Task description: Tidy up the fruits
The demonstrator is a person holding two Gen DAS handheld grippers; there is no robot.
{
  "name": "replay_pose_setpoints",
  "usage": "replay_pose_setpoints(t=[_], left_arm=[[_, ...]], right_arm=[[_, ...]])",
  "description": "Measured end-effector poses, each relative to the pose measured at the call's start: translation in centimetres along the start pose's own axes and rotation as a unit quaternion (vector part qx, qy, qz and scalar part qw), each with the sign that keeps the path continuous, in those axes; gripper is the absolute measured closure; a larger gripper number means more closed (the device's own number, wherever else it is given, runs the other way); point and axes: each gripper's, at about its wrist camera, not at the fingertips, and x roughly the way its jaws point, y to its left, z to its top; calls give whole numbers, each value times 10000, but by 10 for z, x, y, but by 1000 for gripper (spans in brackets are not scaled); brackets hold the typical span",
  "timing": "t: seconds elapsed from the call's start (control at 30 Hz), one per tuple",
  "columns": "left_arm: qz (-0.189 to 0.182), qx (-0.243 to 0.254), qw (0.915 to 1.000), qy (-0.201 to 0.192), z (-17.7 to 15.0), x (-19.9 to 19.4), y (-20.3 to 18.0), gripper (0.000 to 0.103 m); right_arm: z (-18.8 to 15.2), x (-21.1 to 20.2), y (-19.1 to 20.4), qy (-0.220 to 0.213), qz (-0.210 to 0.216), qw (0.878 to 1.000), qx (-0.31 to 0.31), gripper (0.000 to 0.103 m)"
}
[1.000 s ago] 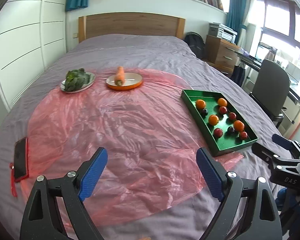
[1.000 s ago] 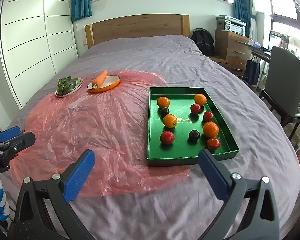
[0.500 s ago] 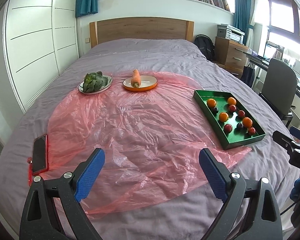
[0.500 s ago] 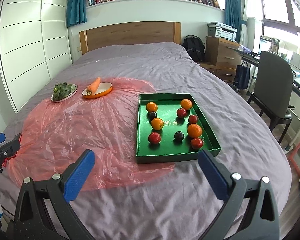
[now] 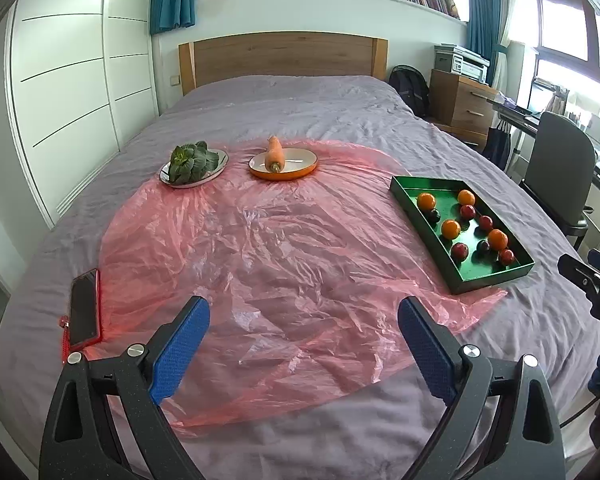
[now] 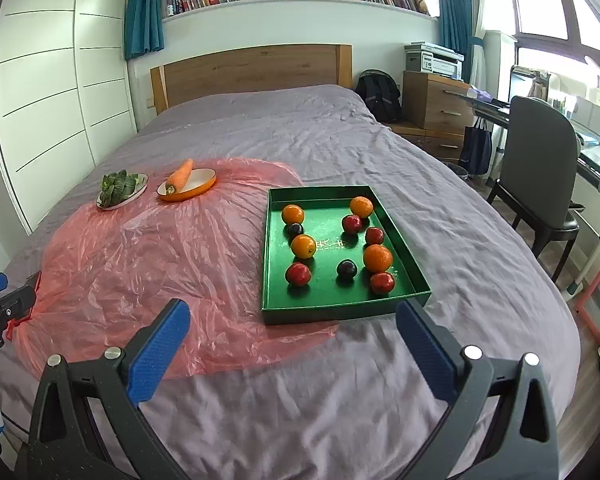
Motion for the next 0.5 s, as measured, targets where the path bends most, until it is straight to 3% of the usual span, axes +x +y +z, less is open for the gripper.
replay_pose_setpoints(t=[0.5], left_arm=[[21, 85, 10000, -42, 1, -3, -5, 10]], right_arm=[[-4, 0, -12, 11, 50, 9995, 314, 0]])
